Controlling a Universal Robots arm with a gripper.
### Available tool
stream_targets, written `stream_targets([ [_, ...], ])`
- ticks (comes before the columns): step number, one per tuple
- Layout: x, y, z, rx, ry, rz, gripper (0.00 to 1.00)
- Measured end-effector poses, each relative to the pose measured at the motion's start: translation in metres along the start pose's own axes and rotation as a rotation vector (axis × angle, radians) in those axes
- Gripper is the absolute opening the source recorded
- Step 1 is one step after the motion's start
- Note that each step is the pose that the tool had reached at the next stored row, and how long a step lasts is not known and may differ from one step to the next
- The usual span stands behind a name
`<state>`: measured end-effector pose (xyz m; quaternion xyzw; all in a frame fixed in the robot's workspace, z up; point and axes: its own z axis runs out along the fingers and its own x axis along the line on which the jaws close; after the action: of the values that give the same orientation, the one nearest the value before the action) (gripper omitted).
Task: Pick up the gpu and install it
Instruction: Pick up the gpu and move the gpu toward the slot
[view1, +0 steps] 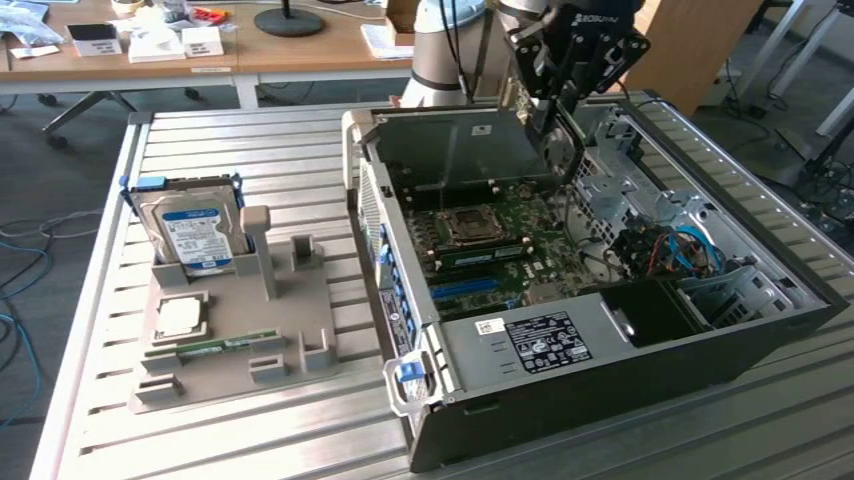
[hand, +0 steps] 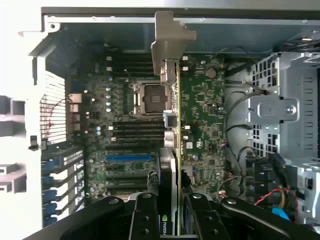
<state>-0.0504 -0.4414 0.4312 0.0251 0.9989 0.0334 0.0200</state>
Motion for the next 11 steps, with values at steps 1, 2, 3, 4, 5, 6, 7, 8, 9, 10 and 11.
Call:
stream_targets([
  [1,-0.0012,0.0001,-0.0001,0.0002,0.0001,0.0,0.27],
  [2,-0.0014,0.0001,0.0,0.0002,0.0001,0.0,0.27],
  [3,-0.0014,0.0001,0.0,0.0001,0.0001,0.0,0.27],
  [4,-0.0014,0.0001,0.0,0.0,0.0,0.0,0.27],
  [5,-0.0015,0.0001,0.0,0.0001,0.0,0.0,0.27],
  [6,-0.0014,0.0001,0.0,0.0001,0.0001,0.0,0.27],
  [7,-0.0016,0.0001,0.0,0.0,0.0,0.0,0.27],
  [8,-0.0024,0.0002,0.0,0.0001,0.0001,0.0,0.27],
  [9,-0.0038,0.0003,0.0001,0.0001,0.0001,0.0,0.27],
  [10,-0.0056,0.0003,0.0002,0.0001,0.0,0.0,0.27],
  [11,-0.0076,0.0004,0.0003,0.0002,0.0001,0.0,0.27],
])
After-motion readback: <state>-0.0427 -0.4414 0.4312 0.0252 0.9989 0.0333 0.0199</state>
